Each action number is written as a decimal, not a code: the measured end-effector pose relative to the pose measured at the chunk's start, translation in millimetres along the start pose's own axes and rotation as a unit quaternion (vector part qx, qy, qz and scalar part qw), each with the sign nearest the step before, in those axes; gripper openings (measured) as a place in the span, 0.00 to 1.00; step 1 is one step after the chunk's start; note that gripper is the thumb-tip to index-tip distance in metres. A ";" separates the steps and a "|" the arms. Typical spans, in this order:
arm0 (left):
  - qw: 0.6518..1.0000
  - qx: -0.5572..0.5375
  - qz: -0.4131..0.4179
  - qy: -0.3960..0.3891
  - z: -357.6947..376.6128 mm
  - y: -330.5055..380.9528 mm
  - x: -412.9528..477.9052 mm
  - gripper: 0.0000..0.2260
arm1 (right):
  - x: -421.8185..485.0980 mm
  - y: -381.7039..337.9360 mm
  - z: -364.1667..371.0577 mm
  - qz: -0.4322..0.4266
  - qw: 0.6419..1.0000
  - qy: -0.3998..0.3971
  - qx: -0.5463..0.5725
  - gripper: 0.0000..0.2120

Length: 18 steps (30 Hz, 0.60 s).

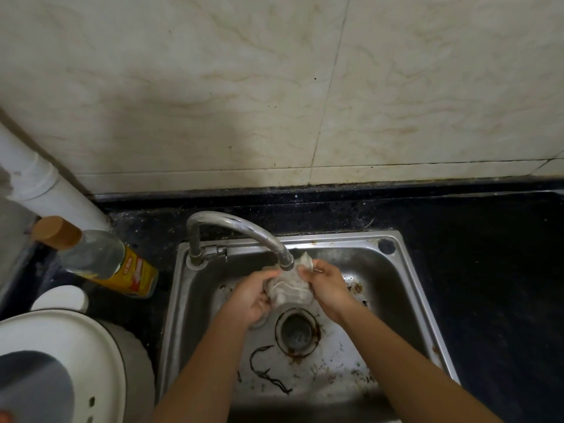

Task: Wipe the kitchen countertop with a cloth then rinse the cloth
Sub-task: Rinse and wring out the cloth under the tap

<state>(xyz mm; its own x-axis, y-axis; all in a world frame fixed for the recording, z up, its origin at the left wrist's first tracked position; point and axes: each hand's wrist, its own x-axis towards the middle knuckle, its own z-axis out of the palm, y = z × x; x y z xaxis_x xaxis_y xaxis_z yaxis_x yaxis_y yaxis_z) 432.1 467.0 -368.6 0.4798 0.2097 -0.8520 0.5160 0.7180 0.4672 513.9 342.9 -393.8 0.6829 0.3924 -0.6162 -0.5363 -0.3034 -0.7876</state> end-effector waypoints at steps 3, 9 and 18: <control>0.998 0.068 0.011 0.015 -8.2 -5.3 -5.1 0.08 | 2.6 -7.1 9.4 -0.019 1.000 0.001 -0.015 0.06; 0.971 0.179 0.123 0.101 -4.4 -13.3 4.4 0.14 | 0.5 -10.3 22.5 -0.028 0.994 -0.027 -0.099 0.06; 0.934 0.237 0.209 0.164 -5.6 -14.2 9.4 0.25 | -9.5 3.1 7.4 0.016 0.970 -0.230 0.076 0.21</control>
<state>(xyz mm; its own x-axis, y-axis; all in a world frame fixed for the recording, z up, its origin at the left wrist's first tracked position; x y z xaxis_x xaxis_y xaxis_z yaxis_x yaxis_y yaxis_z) 425.3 462.5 -384.6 0.5067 0.6544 -0.5613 0.6257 0.1689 0.7616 502.1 344.7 -390.3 0.3898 0.7410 -0.5468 -0.6451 -0.2040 -0.7364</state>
